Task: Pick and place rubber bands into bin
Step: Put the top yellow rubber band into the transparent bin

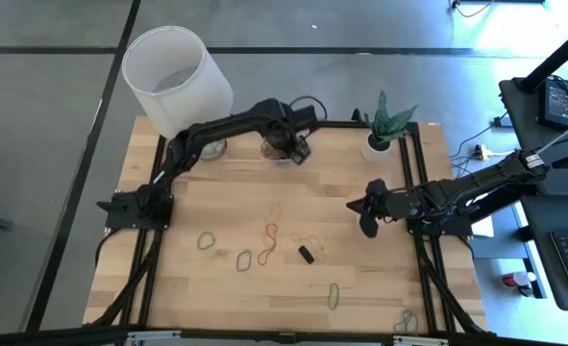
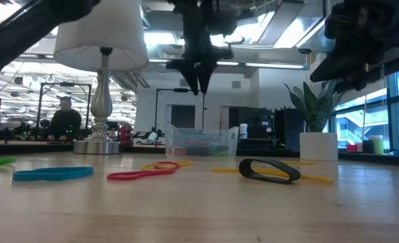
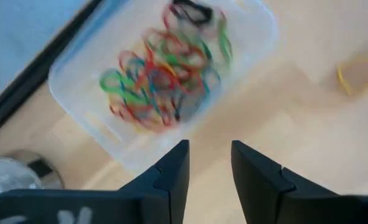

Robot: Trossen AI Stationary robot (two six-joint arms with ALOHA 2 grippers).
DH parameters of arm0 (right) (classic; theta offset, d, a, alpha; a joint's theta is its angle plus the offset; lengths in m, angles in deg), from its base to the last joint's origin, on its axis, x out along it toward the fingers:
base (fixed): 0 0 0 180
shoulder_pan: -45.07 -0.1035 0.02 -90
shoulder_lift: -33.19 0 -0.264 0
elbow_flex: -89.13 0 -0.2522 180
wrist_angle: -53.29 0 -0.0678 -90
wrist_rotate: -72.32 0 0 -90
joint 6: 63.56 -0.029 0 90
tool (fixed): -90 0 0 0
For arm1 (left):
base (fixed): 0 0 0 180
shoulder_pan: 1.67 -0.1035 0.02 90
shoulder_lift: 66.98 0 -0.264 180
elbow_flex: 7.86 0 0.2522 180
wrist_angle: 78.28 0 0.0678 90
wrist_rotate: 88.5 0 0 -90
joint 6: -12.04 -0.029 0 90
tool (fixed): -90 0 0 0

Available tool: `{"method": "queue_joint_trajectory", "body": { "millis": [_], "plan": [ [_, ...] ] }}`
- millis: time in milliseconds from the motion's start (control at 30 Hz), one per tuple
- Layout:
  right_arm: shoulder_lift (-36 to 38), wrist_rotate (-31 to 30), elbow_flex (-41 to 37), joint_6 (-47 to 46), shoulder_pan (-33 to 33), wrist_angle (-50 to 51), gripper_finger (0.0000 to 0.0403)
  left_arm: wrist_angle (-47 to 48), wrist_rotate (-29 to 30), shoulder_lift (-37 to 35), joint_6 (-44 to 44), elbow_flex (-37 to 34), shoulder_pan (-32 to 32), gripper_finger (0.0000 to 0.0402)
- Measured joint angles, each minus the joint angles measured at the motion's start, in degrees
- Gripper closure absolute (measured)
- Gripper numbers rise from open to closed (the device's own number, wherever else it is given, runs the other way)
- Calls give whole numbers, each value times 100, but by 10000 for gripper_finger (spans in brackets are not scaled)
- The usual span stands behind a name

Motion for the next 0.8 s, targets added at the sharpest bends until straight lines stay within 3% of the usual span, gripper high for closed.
{"method": "queue_joint_trajectory", "body": {
  "millis": [200, 433, 533, 633, 800],
  "plan": [
    [0, 2, 0, 526, 0, -7, 395, 472, 57, -22, -100, 0, 561, 309],
    [0, -8, 0, 527, 2, -172, 395, 154, 202, 9, -667, 0, 1396, 385],
    [0, -17, 0, 525, 2, -295, 395, -112, 304, 9, -1028, 0, 1684, 397],
    [0, -158, 0, 544, 2, -534, 395, -513, -67, 9, -1534, -37, 1943, 400],
    [-11, -436, 0, 495, 4, -881, 396, -1364, -505, 24, -2275, -669, 2354, 400]
  ]
}}
